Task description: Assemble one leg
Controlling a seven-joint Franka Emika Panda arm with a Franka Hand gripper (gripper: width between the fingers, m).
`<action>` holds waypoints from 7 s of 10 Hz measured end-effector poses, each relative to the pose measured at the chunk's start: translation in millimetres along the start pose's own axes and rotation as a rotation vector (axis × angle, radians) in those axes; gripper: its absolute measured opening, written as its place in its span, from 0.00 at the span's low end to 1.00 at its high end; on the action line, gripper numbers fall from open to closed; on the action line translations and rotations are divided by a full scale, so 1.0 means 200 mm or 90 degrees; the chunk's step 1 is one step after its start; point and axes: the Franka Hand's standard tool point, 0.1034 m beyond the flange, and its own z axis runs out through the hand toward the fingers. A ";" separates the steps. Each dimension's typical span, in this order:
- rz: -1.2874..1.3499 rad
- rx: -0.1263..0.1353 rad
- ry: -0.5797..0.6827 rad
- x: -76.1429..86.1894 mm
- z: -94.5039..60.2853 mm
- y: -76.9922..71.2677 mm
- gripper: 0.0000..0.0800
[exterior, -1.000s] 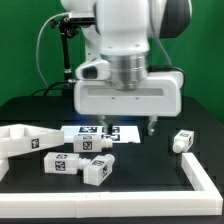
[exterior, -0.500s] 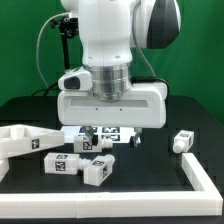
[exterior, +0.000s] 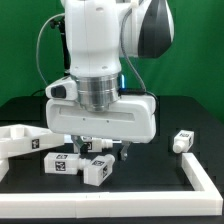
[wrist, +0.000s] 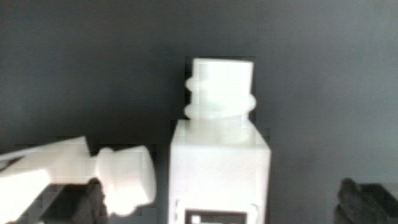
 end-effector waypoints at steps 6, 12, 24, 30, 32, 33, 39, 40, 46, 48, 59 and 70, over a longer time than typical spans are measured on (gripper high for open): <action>0.000 -0.003 -0.006 -0.04 0.04 -0.05 0.81; 0.000 -0.006 -0.011 -0.06 0.07 -0.04 0.55; -0.046 0.003 -0.007 -0.49 -0.17 -0.19 0.36; -0.116 0.000 0.036 -0.90 -0.01 -0.26 0.36; -0.121 -0.009 0.029 -0.97 0.05 -0.24 0.36; -0.121 -0.007 0.032 -0.97 0.05 -0.24 0.36; -0.123 -0.021 0.015 -1.01 0.17 -0.21 0.36; -0.124 -0.021 0.017 -1.02 0.17 -0.23 0.36; -0.188 -0.001 -0.031 -0.91 -0.11 -0.11 0.79; -0.169 0.012 -0.024 -0.79 -0.20 -0.02 0.81; -0.346 0.009 -0.037 -0.71 -0.30 0.37 0.81; -0.631 -0.038 0.061 -0.54 -0.28 0.94 0.81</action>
Offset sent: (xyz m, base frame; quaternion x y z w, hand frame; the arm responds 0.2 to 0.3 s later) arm -0.0069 0.0138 -0.0048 -0.0079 0.0086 0.0223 0.9997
